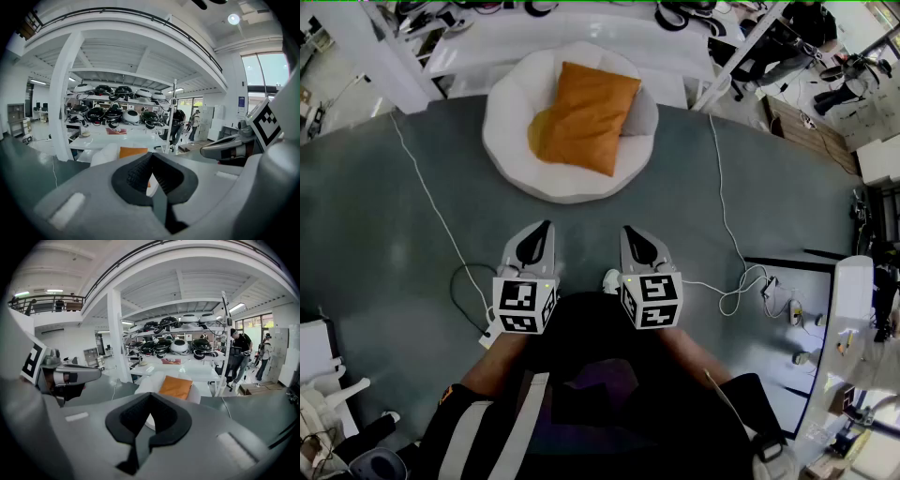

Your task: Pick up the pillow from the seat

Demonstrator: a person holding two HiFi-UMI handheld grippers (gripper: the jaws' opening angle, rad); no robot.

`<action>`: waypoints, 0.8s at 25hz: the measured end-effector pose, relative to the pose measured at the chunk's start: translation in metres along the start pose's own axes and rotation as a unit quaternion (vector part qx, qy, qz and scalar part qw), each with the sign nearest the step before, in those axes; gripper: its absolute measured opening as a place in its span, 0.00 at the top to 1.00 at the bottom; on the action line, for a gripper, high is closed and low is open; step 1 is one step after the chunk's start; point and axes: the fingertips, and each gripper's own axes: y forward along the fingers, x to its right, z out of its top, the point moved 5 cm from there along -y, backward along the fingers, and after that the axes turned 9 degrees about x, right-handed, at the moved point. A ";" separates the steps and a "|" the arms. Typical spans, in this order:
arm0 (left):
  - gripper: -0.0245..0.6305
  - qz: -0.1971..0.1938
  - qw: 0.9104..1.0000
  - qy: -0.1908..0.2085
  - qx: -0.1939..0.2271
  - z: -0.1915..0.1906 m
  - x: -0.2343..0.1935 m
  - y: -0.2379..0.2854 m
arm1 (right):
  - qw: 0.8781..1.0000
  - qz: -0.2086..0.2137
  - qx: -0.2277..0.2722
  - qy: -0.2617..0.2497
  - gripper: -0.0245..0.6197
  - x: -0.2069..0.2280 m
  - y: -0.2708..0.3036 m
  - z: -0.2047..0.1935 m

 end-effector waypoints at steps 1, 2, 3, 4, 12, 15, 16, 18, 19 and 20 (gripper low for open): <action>0.97 0.001 1.000 -0.001 0.000 0.000 -0.001 0.001 | 1.000 0.000 0.000 0.000 0.96 0.000 0.002 0.000; 0.97 0.001 1.000 -0.002 0.000 -0.001 -0.003 0.001 | 1.000 -0.001 0.001 -0.001 0.96 -0.001 0.003 0.001; 0.97 0.001 1.000 -0.002 0.001 -0.001 -0.004 0.001 | 1.000 -0.002 0.001 -0.001 0.96 -0.001 0.005 0.001; 0.97 0.001 1.000 -0.003 0.001 -0.002 -0.006 0.002 | 1.000 -0.002 0.001 -0.001 0.96 -0.002 0.006 0.001; 0.97 -0.004 1.000 -0.003 0.006 -0.003 -0.019 -0.002 | 1.000 -0.009 0.006 0.008 0.96 -0.013 0.011 0.000; 0.97 -0.004 1.000 -0.002 0.011 -0.003 -0.024 -0.007 | 1.000 -0.010 0.018 0.014 0.96 -0.019 0.011 0.002; 0.97 -0.004 1.000 -0.002 0.012 -0.002 -0.027 -0.010 | 1.000 -0.011 0.021 0.015 0.96 -0.022 0.012 0.004; 0.97 -0.002 1.000 -0.001 0.015 0.001 -0.034 -0.015 | 0.999 -0.014 0.025 0.016 0.96 -0.028 0.014 0.008; 0.97 -0.001 1.000 0.000 0.018 0.003 -0.038 -0.018 | 0.999 -0.015 0.028 0.015 0.96 -0.031 0.015 0.010; 0.97 0.002 1.000 0.001 0.021 0.004 -0.042 -0.022 | 0.999 -0.017 0.030 0.013 0.96 -0.034 0.016 0.012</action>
